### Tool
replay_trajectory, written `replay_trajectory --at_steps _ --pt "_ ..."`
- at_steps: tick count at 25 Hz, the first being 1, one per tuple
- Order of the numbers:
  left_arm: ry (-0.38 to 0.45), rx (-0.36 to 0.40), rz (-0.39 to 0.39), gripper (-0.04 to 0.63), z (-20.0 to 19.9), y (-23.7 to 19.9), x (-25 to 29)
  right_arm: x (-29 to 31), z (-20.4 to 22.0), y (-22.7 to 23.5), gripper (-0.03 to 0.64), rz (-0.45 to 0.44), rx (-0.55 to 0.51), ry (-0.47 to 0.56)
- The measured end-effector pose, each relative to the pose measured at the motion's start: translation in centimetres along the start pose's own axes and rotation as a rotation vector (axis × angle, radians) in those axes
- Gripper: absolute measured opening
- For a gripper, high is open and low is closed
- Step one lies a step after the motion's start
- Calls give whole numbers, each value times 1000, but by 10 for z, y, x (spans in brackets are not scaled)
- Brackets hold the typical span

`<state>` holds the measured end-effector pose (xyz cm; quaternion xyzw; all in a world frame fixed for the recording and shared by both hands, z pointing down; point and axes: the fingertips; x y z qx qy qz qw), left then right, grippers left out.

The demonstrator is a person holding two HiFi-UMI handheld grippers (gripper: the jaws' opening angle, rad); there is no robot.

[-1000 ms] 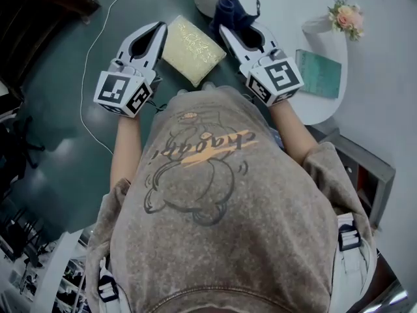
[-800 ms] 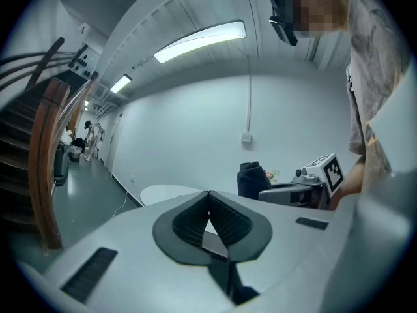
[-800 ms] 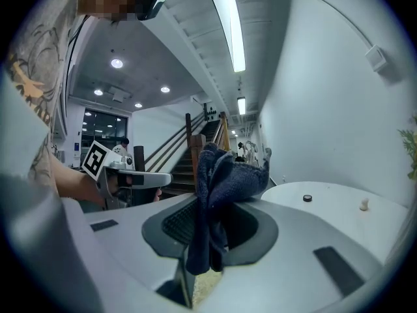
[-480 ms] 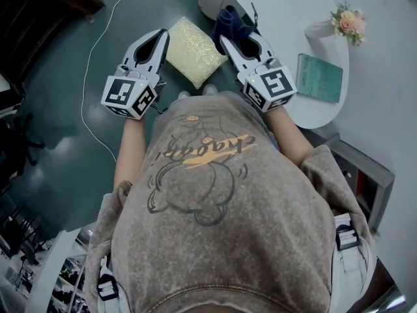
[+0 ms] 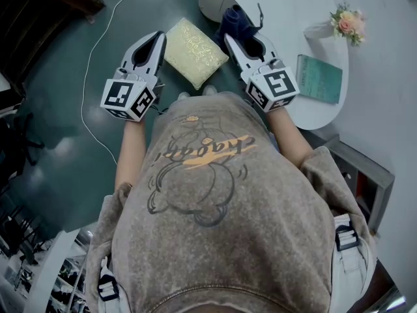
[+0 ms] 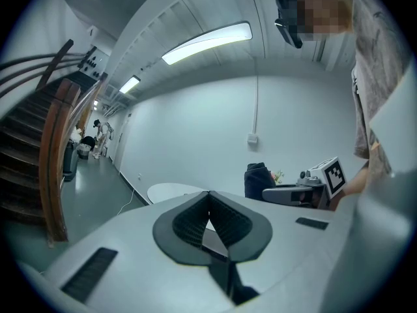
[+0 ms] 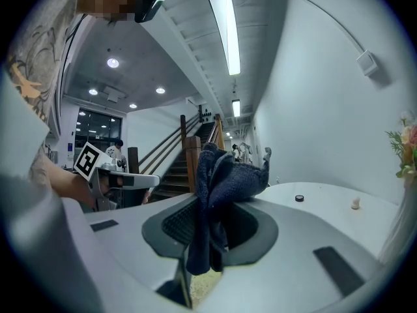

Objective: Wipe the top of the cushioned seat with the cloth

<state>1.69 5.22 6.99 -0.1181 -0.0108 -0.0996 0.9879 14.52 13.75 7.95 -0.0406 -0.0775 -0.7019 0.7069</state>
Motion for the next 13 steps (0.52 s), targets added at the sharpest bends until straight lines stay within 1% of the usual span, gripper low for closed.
replay_trajectory --at_steps 13 --pt "-12 -24 -33 18 7 -4 -10 -2 3 6 96 28 6 -17"
Point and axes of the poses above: the fingertips, and each gripper's own axes: x forward along the fingers, y to its right, z out of its underside, and after that the axes turned 7 degrees about z, right-handed
